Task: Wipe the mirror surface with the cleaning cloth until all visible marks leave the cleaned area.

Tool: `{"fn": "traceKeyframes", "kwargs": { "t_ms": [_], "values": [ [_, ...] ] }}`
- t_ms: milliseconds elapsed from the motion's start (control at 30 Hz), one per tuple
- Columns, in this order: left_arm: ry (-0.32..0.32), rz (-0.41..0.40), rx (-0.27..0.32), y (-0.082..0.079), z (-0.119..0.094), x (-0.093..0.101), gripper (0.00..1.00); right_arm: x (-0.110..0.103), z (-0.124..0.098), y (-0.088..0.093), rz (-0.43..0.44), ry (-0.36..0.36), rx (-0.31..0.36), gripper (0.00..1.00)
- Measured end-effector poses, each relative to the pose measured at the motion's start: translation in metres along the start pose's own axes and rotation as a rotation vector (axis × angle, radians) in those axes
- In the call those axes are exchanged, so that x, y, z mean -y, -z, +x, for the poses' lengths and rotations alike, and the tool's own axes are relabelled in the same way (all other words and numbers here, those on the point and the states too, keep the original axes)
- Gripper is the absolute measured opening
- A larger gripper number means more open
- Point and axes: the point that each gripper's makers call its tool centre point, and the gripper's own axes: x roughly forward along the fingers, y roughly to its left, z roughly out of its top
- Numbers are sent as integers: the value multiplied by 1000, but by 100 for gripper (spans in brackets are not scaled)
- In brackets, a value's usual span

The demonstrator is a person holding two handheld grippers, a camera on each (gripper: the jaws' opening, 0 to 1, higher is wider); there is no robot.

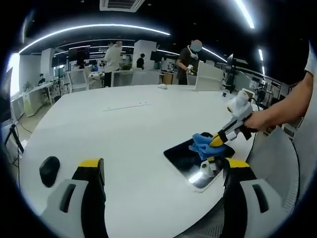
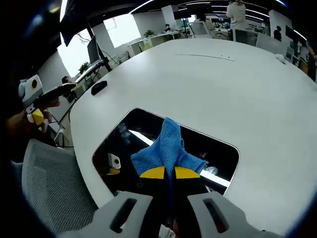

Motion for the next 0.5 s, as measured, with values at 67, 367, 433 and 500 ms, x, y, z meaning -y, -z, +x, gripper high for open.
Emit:
{"fn": "traceKeyframes", "kwargs": {
  "t_ms": [67,367,433,500],
  "values": [
    [5,-2,7,1,0,-2,99,5,-3,2,9,9,1,0],
    [7,-15,-2,8,1,-4,99,25,-15,10,47,34,2,0],
    [9,-11,-6,9,2,-3,99,29,-17,12,57,34,1,0],
    [7,-11,-7,8,3,-3,99,33,-18,13,63,39,-1,0]
  ]
}}
